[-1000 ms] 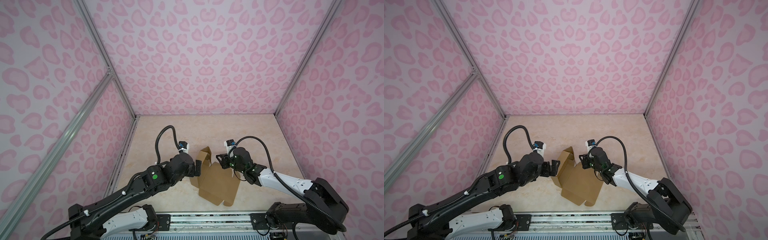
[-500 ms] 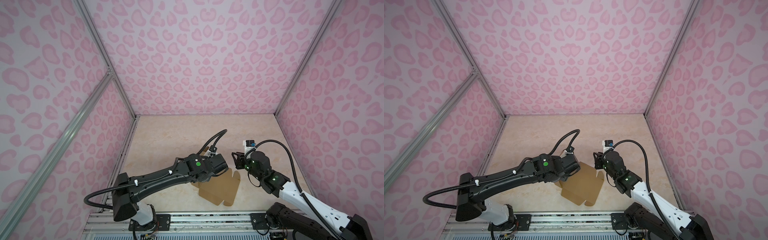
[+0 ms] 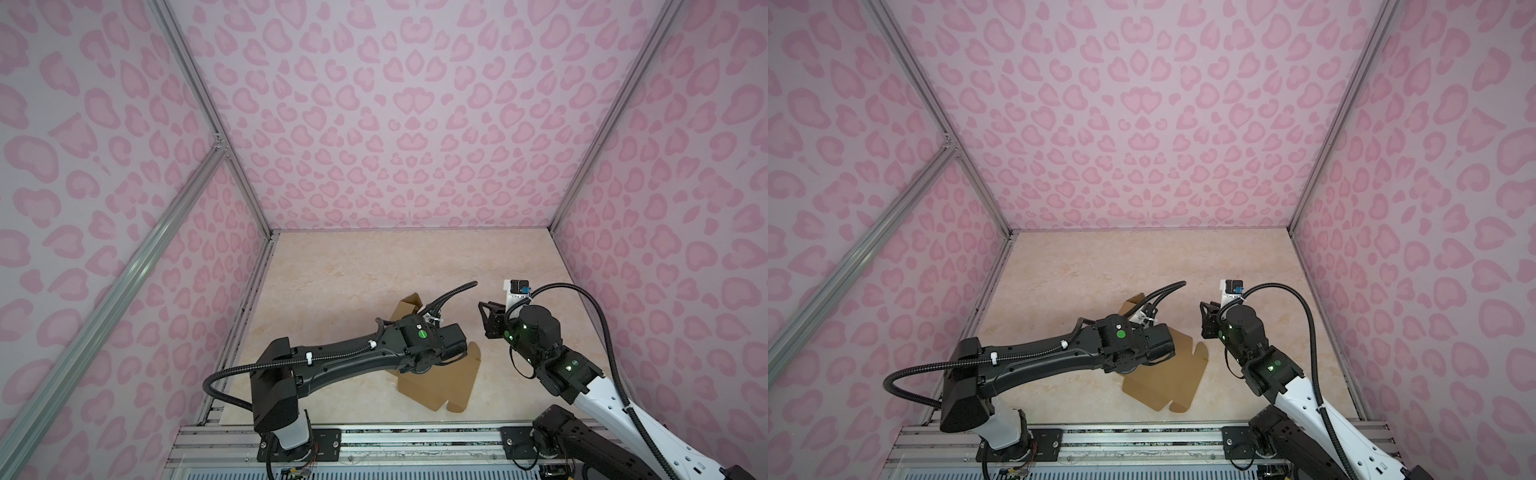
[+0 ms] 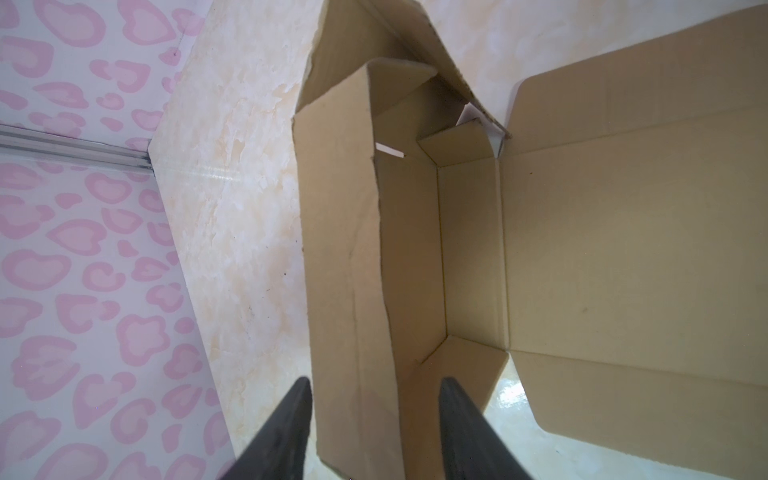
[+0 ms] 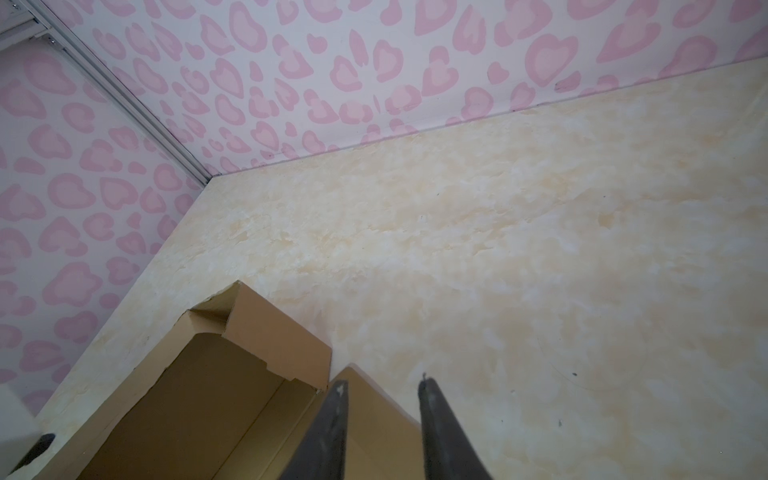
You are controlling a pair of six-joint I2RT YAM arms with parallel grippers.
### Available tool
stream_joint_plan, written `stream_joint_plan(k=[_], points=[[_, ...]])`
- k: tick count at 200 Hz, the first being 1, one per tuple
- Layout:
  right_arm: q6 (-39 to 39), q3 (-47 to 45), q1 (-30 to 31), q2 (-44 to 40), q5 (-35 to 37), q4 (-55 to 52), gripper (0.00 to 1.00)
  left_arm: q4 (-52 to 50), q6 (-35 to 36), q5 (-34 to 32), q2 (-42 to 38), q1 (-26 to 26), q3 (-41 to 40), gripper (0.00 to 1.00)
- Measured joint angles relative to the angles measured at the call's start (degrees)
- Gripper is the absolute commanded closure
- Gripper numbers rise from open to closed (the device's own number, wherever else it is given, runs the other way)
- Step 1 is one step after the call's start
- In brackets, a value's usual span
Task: Assemble paper box
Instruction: First fold the bottom flaps of a flat cardboard box at the center of the table.
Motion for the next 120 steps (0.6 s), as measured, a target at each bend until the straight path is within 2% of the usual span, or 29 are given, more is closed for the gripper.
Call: stream_joint_plan(k=[31, 75, 79, 120], points=[[-0.11, 0.0, -0.2, -0.98, 0.48, -0.39, 0.68, -0.79, -0.42, -0.74, 1.62, -0.9, 0.0, 0.6], [-0.11, 0.09, -0.24, -1.92, 1.46, -0.63, 0.69, -1.18, -0.83, -2.03, 2.19, -1.01, -0.7, 0.63], [-0.11, 0.09, -0.24, -1.99, 1.49, -0.66, 0.69, -1.16, -0.83, -2.16, 2.19, -1.03, -0.92, 0.67], [0.02, 0.09, -0.24, -2.51, 1.95, -0.66, 0.69, -1.33, -0.96, -4.83, 2.19, -1.03, -2.45, 0.75]])
